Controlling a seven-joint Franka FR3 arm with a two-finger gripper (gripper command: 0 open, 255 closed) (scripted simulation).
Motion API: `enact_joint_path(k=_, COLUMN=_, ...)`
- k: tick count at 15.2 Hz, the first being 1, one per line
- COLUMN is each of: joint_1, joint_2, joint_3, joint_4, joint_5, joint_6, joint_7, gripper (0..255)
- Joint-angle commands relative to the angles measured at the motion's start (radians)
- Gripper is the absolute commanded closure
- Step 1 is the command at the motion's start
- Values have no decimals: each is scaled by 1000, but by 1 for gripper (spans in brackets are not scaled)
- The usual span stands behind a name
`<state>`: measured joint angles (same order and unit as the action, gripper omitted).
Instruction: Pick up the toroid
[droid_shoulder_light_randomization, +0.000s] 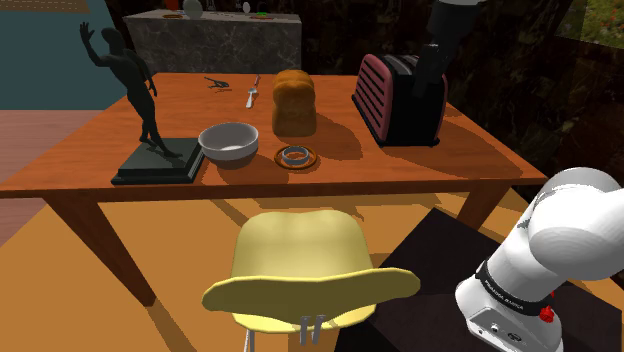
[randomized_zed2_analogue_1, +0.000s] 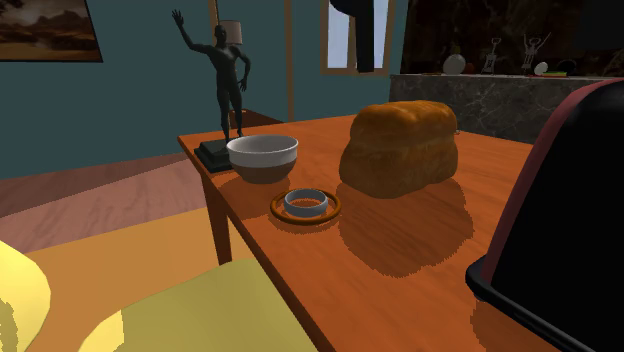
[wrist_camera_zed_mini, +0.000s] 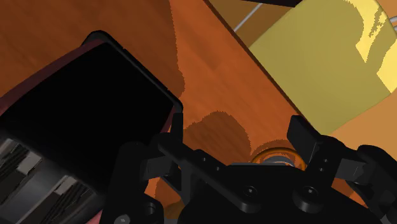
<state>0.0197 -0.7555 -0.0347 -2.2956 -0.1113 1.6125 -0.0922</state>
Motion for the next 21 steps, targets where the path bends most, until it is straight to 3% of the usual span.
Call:
enact_joint_path(k=1, joint_1=0, joint_2=0, joint_3=0, joint_4=0, joint_5=0, joint_6=0, joint_7=0, gripper=0)
enact_joint_path(k=11, joint_1=33, joint_2=311, joint_3=55, joint_4=48, joint_5=46, joint_6=232, joint_7=88, gripper=0)
enact_joint_path(k=21, joint_1=61, joint_2=669, joint_3=102, joint_4=223, joint_5=59, joint_6=388, joint_7=163, gripper=0)
